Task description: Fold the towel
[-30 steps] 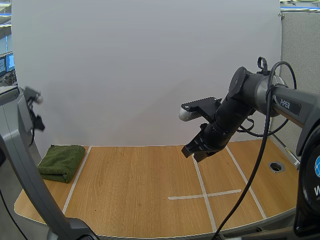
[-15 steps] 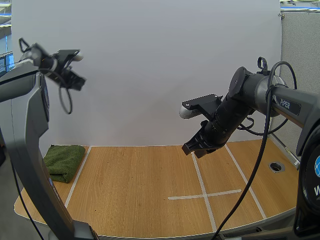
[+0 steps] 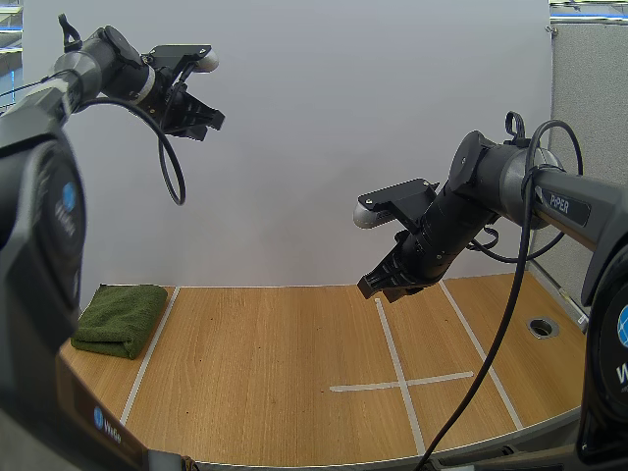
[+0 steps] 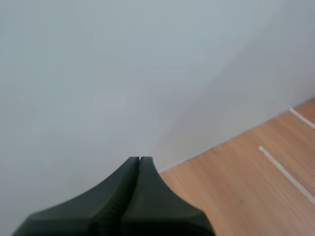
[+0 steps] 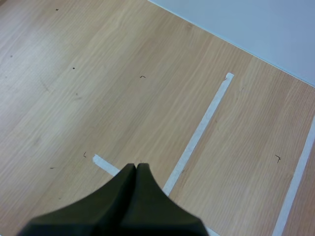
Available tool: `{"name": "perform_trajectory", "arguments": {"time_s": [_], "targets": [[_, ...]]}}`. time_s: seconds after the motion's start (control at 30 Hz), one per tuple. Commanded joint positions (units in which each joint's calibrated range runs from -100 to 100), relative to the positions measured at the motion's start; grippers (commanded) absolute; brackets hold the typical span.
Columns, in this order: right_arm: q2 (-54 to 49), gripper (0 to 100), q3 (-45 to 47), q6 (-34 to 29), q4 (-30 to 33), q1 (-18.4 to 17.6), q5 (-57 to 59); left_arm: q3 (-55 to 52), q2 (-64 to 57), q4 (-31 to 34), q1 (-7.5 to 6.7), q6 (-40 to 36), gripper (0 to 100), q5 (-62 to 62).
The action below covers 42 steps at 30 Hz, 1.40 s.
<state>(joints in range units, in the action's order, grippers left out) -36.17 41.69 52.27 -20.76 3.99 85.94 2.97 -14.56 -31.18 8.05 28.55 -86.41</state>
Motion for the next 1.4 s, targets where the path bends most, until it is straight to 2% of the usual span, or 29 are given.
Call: {"name": "perform_trajectory", "arguments": {"time_s": [0.0,0.1,0.17,0.23,0.3,0.43,0.6,0.77,0.9,0.97,1.1,1.17,1.37], "targets": [[-0.7,0,0.1,-0.9,-1.1,0.0,-4.8,-27.9,-20.3,0.2,-0.77,-1.3,0,21.8],[-1.1,0,0.1,-4.9,-1.1,0.0,-9.5,-35.2,-26.9,0.2,-0.77,-1.3,0,27.5],[-2.8,0,0.1,-10.0,-1.2,0.0,-15.6,-41.4,-33.9,-0.8,-0.77,-1.9,0,31.8],[-4.2,0,0.1,-11.6,-1.4,0.0,-20.6,-46.6,-41.5,-1.7,-0.77,-4.1,0,33.5],[-8.6,0,0.1,-14.4,-1.2,0.0,-32.4,-50.7,-46.9,-2.5,-0.77,-5.0,0,34.9],[-16.8,0,0.1,-19.0,-1.1,0.0,-40.7,-57.2,-57.1,-3.3,-0.77,-5.7,0,42.4],[-27.1,0,0.1,-22.4,1.1,0.0,-44.3,-61.1,-66.3,-3.3,-0.77,-9.5,0,52.3],[-35.9,0,1.3,-24.0,1.4,0.1,-52.1,-61.2,-69.7,-3.4,-0.77,-13.5,0,52.5],[-42.6,0,7.3,-24.7,1.4,0.5,-65.0,-61.9,-69.9,-6.9,-0.77,-13.3,0,50.4],[-44.7,0,10.3,-24.7,1.4,0.5,-70.4,-63.3,-69.6,-10.5,-0.77,-10.0,0,50.4],[-46.4,0,14.0,-24.7,1.4,0.5,-75.3,-67.4,-67.0,-23.4,-0.77,6.2,0,48.8],[-46.4,0,14.4,-24.7,1.2,0.5,-75.3,-68.8,-65.4,-26.8,-0.77,8.9,0,46.9],[-46.4,0,14.4,-24.7,1.0,0.3,-76.5,-69.1,-64.0,-30.6,3.04,9.2,0,34.8]]}}
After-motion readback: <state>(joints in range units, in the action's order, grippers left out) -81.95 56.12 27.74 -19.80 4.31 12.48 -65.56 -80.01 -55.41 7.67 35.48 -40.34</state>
